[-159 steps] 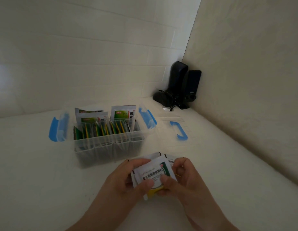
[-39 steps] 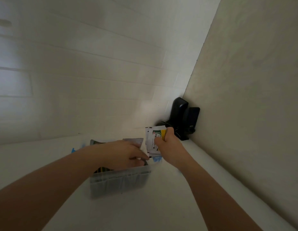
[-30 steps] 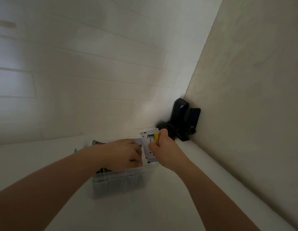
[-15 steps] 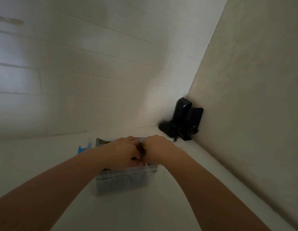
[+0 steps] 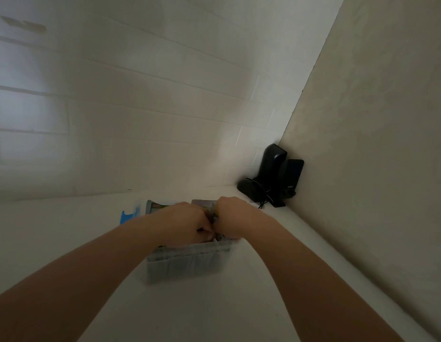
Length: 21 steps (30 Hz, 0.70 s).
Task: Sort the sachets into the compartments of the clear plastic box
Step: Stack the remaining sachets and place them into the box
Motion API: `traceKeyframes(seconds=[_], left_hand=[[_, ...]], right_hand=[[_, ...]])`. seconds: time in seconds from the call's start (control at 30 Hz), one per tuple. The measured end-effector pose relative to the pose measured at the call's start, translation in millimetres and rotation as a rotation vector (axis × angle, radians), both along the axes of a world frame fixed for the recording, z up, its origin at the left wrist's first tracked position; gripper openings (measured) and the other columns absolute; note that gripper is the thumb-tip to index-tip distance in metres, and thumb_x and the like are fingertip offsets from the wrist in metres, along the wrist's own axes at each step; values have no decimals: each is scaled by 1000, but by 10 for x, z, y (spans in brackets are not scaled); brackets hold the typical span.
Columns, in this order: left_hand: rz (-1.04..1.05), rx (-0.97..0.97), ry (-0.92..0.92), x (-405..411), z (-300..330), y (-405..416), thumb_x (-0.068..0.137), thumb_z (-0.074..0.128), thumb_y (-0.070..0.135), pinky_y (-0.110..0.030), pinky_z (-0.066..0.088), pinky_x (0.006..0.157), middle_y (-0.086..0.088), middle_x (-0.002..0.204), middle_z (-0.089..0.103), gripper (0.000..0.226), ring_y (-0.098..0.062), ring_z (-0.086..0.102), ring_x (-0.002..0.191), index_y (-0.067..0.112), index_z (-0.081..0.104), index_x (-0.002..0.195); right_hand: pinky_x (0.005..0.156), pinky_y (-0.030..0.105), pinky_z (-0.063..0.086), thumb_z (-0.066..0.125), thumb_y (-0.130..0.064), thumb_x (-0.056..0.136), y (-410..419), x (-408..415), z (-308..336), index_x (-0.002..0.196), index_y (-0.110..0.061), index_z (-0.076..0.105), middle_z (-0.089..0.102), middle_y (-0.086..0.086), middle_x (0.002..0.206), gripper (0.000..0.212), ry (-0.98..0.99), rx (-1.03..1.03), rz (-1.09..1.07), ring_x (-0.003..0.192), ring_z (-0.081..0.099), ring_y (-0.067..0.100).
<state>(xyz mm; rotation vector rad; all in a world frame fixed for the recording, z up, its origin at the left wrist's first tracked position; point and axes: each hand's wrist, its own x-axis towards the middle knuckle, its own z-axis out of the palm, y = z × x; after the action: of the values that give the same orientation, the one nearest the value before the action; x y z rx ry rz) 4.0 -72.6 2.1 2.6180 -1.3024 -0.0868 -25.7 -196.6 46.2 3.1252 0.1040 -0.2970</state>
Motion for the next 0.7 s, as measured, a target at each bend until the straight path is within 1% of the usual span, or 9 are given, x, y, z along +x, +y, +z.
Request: traceKeyframes(seconds=[0.1,0.17,0.23,0.33,0.43,0.53,0.6,0.63,0.7], left_hand=[[42,-19,-7,14,-18,8,87,41,32,-33,48,85,3,100,72,32,-17,63,91,26,69,101],[45,-37,-3,2,-11,4,89,44,27,-33,47,88,3,106,70,28,-17,61,96,26,67,105],[24,-68,-12,-9,-14,8,88,45,24,-33,46,88,3,110,66,28,-17,58,99,26,67,105],[25,-113,-70,-31,-6,24,88,48,26,-26,41,83,2,112,57,24,-14,48,102,30,68,101],[20,-104,-117,-51,8,12,88,48,29,-24,38,82,2,116,52,24,-14,44,106,31,67,102],[12,-76,-64,-31,-3,0,89,45,24,-30,44,91,6,121,57,27,-14,51,109,27,67,104],[2,-46,-44,-7,-13,9,88,42,22,-35,46,90,6,117,63,29,-15,56,104,27,66,105],[-5,-27,-38,-2,-12,14,87,41,21,-36,47,90,5,115,64,30,-16,58,102,27,65,105],[-24,4,-17,4,-11,19,87,40,21,-38,47,90,3,112,65,30,-17,58,99,26,63,106]], right_hand=[[49,20,31,53,-20,88,-47,-95,64,116,-1,45,56,17,116,35,-27,88,-7,85,49,21],[53,21,35,58,-24,85,-65,-148,82,118,-4,45,58,15,114,41,-31,103,22,87,53,22],[63,24,41,61,-23,83,-59,-187,102,120,-6,50,61,13,112,42,-32,75,57,94,58,23],[77,28,44,60,-18,84,-45,-179,106,119,-8,53,62,13,113,38,-33,1,59,101,58,26],[74,27,41,61,-17,83,-34,-150,46,120,-12,50,61,13,114,39,-15,-13,103,100,58,27],[75,28,48,65,-14,79,-52,-94,46,118,-10,55,63,13,113,41,15,-11,96,95,62,28],[77,32,57,68,-11,76,-87,-38,54,110,-4,62,68,16,104,36,28,26,17,86,68,27],[76,34,58,69,-10,75,-97,-25,57,106,-3,65,70,16,98,33,33,40,-11,81,70,26],[73,34,59,71,-11,73,-94,-8,31,98,-4,69,71,13,87,26,36,13,-12,74,69,24]])
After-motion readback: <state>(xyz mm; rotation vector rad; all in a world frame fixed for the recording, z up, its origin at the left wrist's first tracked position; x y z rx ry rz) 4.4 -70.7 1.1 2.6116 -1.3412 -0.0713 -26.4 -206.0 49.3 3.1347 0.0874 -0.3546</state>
